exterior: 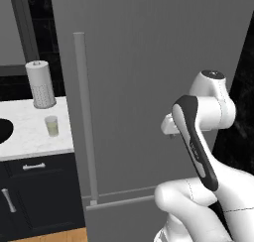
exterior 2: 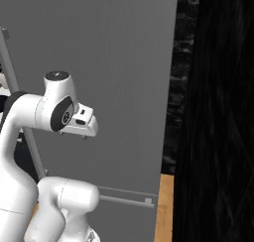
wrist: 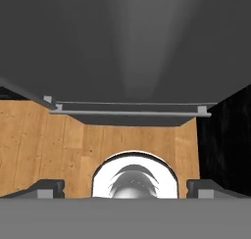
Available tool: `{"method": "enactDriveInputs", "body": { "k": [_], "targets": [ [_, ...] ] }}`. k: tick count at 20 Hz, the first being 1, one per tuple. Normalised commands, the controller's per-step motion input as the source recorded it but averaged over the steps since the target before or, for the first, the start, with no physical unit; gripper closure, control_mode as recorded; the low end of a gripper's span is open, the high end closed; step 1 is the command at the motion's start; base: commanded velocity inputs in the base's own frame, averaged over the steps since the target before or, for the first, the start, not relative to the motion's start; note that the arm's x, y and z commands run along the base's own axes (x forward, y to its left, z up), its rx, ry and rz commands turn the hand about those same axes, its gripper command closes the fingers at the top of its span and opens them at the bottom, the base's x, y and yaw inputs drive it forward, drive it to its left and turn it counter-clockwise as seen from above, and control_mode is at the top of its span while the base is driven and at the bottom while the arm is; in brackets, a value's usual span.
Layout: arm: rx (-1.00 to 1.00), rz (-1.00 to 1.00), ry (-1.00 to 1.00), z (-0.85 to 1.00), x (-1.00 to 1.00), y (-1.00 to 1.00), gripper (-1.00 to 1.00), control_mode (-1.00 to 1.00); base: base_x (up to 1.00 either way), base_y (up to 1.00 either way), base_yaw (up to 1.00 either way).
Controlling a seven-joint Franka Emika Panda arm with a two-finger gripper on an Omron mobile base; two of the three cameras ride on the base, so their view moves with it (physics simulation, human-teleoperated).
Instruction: Grab a lemon wedge from the fridge and one ice cube from the ice bowl, and put them in the glass of lemonade.
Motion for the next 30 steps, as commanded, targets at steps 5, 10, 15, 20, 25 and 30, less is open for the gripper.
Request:
{"method": "enactDriveInputs", "body": {
  "k": [5,10,15,20,25,30],
  "targets": [
    [0.0,0.0,0.0,-0.05,-0.03,0.01,-1.0,1.0,-0.08,0.1,0.0],
    [0.0,0.0,0.0,0.0,0.0,0.0,-1.0,1.0,-0.23,0.76,0.0],
    [0.0,0.0,0.0,0.0,0.0,0.0,-1.0,1.0,0.0,1.0,0.0],
    [0.0,0.0,0.0,0.0,0.0,0.0,-1.0,1.0,0.0,1.0,0.0],
    [0.0,0.0,0.0,0.0,0.0,0.0,-1.0,1.0,0.01,0.99,0.0],
    [0.0,0.0,0.0,0.0,0.0,0.0,-1.0,1.0,0.41,0.8,0.0]
  ]
}}
